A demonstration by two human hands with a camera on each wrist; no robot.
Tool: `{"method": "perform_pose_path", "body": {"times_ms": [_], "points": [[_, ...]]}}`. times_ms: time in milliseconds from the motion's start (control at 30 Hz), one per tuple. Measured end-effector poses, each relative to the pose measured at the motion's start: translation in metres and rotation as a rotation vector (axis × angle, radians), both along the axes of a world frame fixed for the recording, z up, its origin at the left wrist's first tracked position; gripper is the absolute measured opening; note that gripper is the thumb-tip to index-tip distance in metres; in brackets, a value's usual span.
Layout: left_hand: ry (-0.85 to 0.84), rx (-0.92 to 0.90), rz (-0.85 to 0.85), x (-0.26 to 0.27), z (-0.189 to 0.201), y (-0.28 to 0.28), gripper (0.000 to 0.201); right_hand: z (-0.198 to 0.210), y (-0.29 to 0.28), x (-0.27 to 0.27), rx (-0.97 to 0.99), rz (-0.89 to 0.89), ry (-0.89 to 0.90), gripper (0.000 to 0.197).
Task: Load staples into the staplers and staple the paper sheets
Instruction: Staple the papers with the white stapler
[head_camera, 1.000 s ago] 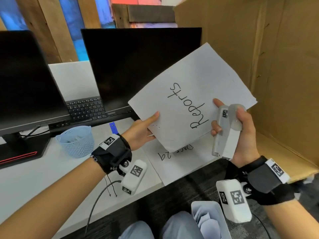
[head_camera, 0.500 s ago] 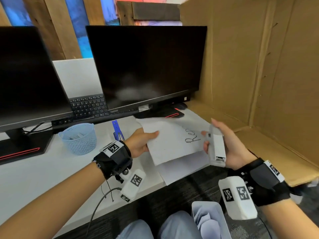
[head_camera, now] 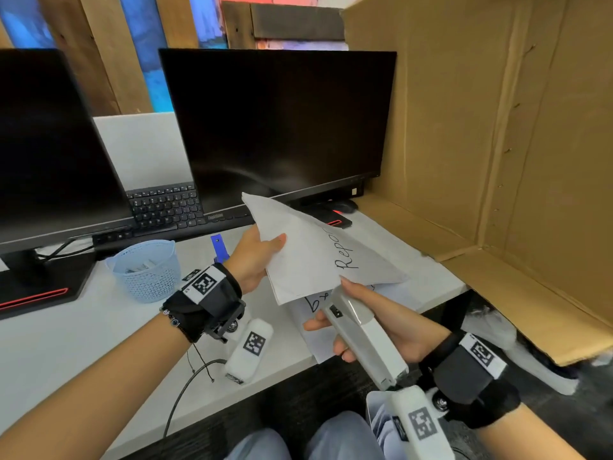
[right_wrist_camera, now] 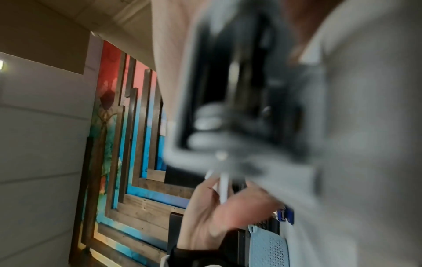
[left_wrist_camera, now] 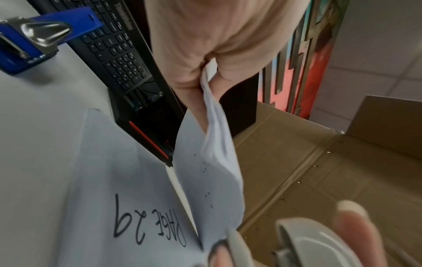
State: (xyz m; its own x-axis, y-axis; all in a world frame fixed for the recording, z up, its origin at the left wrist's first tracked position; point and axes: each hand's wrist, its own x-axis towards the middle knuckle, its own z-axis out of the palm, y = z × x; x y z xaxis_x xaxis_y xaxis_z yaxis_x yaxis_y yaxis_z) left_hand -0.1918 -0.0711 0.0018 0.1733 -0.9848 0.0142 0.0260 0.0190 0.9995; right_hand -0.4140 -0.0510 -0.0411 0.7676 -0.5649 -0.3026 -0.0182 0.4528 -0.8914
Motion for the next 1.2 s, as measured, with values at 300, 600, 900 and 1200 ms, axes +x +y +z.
{"method": "perform_pose_path", "body": {"times_ms": [300, 600, 900, 1200], "points": [[0.024, -0.048, 0.015, -0.018, 0.001, 0.014, 0.037, -0.016, 0.008, 0.018, 0.147, -0.119, -0.282, 0.072], [0.05, -0.019, 0.009, -0.033, -0.005, 0.019, 0.04, -0.013, 0.013, 0.018, 0.073, -0.228, -0.289, 0.072], [0.024, -0.004, -0.016, -0.044, -0.003, 0.024, 0.04, -0.021, 0.013, 0.022, 0.026, -0.125, -0.39, 0.076], [0.025, 0.007, -0.016, -0.045, -0.005, 0.027, 0.041, -0.022, 0.02, 0.028, 0.031, -0.185, -0.386, 0.049]]}}
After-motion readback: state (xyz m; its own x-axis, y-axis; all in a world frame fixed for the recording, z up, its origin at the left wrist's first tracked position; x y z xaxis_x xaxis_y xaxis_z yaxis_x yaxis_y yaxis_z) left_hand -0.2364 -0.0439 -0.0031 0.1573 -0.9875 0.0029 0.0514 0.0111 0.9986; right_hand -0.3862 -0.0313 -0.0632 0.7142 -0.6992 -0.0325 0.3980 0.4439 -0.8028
